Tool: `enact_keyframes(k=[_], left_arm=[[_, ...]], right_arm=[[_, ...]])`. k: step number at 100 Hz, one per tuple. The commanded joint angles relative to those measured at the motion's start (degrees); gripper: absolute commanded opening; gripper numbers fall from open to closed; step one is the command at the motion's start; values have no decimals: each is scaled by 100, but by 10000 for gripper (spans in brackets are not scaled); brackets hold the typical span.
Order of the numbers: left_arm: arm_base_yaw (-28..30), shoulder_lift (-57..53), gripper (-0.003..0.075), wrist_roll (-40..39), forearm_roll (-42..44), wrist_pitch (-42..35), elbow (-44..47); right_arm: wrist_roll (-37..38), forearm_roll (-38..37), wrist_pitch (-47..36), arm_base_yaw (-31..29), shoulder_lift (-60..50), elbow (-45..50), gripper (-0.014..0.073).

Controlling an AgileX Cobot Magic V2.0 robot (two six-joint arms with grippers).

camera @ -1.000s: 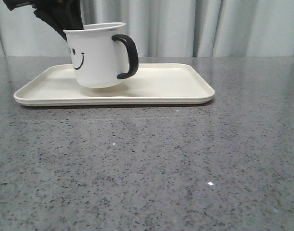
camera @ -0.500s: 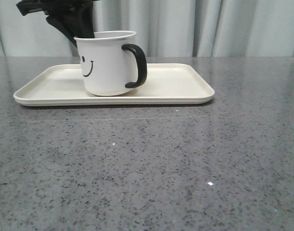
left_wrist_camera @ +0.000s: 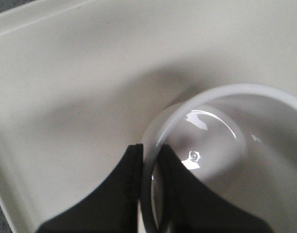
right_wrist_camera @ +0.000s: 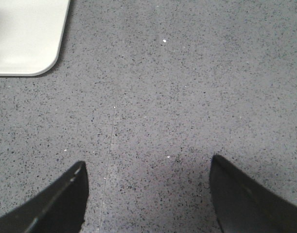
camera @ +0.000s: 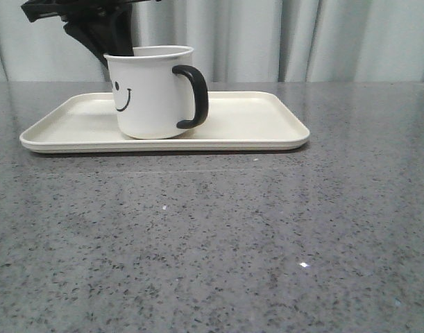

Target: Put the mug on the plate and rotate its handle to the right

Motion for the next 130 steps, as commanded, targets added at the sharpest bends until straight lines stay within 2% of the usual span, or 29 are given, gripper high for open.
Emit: enact_keyframes(k=[1,11,23,56,66,94,111,130], left_arm=[[-34,-288,-18,-18,-66,-161,-200],[-34,-264,-11,9,-66,-161,-200],[-34,-216,61,45,-66,-137,-200],[-34,-182,412,45,-66,-107,-200],[-34,-182,489,45,-66,-54,-200],[-22,-594,502,45,-51,-64,-200],[-22,-1031,502,-61,396,-64,-200],[312,-1493,502,-63,464,-53,-151]], right_arm=[[-47,-17,-334,13,58,-195,530],[-47,-17,-334,13,58,-195,530],[-47,-17,-334,13,58,-195,530],[-47,-17,-334,13,58,-195,530],[-47,-17,-334,13,58,-195,530],[-47,-17,-334,13,58,-195,530],[-47,-17,-334,13,58,-195,530],[-47,-17,-334,13,58,-195,530]])
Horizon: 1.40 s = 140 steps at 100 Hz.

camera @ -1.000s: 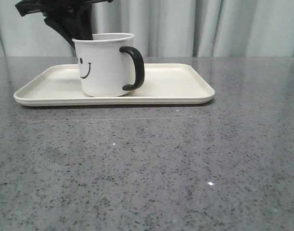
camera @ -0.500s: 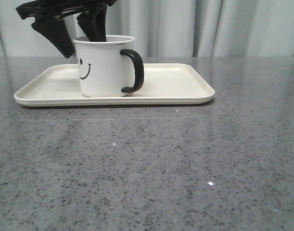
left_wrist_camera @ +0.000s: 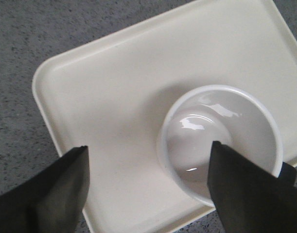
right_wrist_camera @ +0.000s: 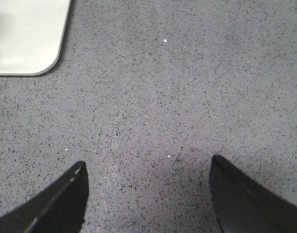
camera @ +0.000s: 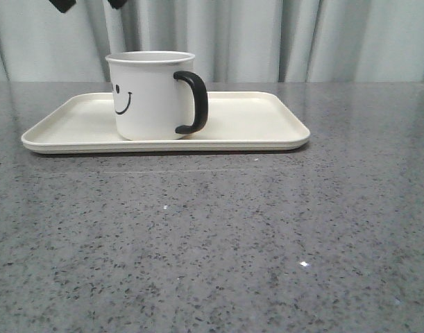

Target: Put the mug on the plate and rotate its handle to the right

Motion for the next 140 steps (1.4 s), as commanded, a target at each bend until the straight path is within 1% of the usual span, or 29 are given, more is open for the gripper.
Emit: enact_keyframes(k=[1,18,40,52,64,83,97,108,125,140], left_arm=[[207,-485,502,-61,32,-212,-150],[764,-1050,502,-61,32,-234,438],[1357,-2171,502,-19,41,-796,2034],[1489,-2896,502,-19,41,-1032,2944],[1489,-3590,502,-19,41,-1223,3808],[1489,-4699,502,-41,41,-1286,4743],[1489,-5420,502,-41,41,-1274,5072],[1489,-5791,502,-50,31,-1251,5133],[1489,-5941,502,-50,31,-1251,5140],[1489,-5941,502,-50,31,-1251,5140]], right_arm=[[-47,-17,-334,13,58,-195,530],[-47,-17,-328,13,58,-195,530],[-47,-17,-333,13,58,-195,530],[-47,-17,-333,13,58,-195,530],[-47,-17,-333,13,58,-195,530],[-47,-17,-333,13,58,-195,530],[-47,-17,-333,13,58,-195,530],[-47,-17,-333,13,58,-195,530],[-47,-17,-369,13,58,-195,530],[-47,-3,-710,13,58,-184,530]])
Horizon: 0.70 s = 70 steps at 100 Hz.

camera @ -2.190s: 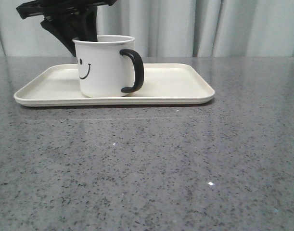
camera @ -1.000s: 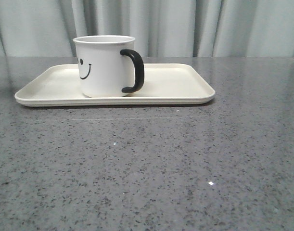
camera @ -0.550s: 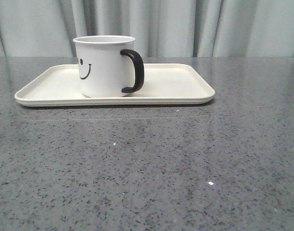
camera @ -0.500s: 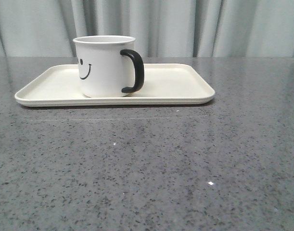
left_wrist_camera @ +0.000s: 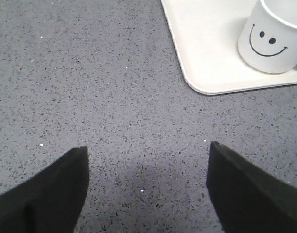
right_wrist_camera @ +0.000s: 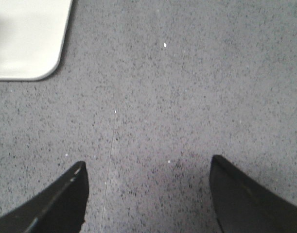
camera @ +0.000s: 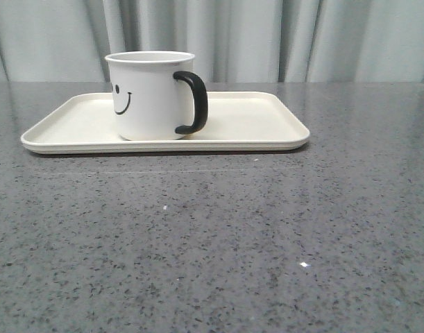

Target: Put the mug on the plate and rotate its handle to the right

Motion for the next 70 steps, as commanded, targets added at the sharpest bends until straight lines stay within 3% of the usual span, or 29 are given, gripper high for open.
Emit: enact_keyframes(k=[1,18,49,70], left_arm=[[17,12,502,-50,-55,-337,-138],[17,12,501,-50,-55,-337,-138],[17,12,501,-50,-86,-333,-138],[17,12,501,-50,-86,-333,-138]], right_arm=[[-47,27,-578,13,58,-184,530],[-152,360,-886,13,126,-196,530],[-1543,1744,-1015,19,1364,-771,530],[-1634,1860,-1095,567,2515,-1605,530]])
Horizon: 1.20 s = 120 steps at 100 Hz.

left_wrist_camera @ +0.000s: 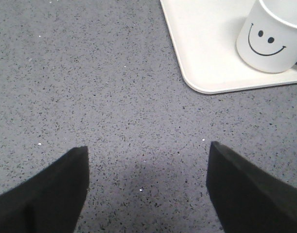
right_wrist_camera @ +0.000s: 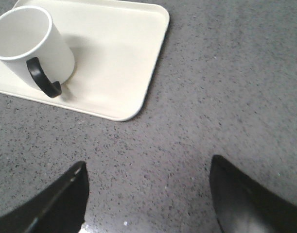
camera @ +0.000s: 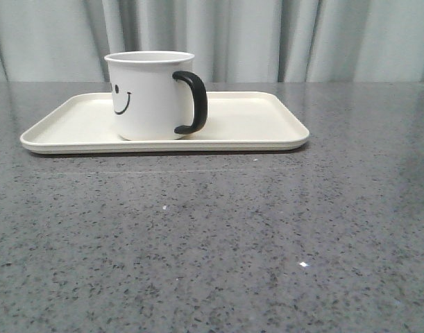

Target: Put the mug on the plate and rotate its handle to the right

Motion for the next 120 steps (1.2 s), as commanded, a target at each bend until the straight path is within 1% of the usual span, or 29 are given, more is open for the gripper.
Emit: enact_keyframes(k=[1,17,29,57,77,92,120], left_arm=[[17,12,501,-50,-66,-344,-138],[17,12,501,-50,-66,-344,-138],[17,12,501,-50,-66,-335,-138],[17,12,499,-50,-66,-335,-138],[17,12,491,-50,-66,-335,-138],[17,12,491,-50,-66,-331,-138],[17,12,491,-50,-66,-225,-138]], right_arm=[[-112,176,-403,294,451,-538,530],[-112,-77,-564,935,1394,-1305,530],[-84,-113,-552,1333,2127,-1963,530],[160,-113,-310,1903,3626,-3410,530],[401,-118,-162,2158,4475,-4266,530],[558,-123,-76,2223,4954,-4618,530],[595,-123,-108,2229,5446,-4660,530]])
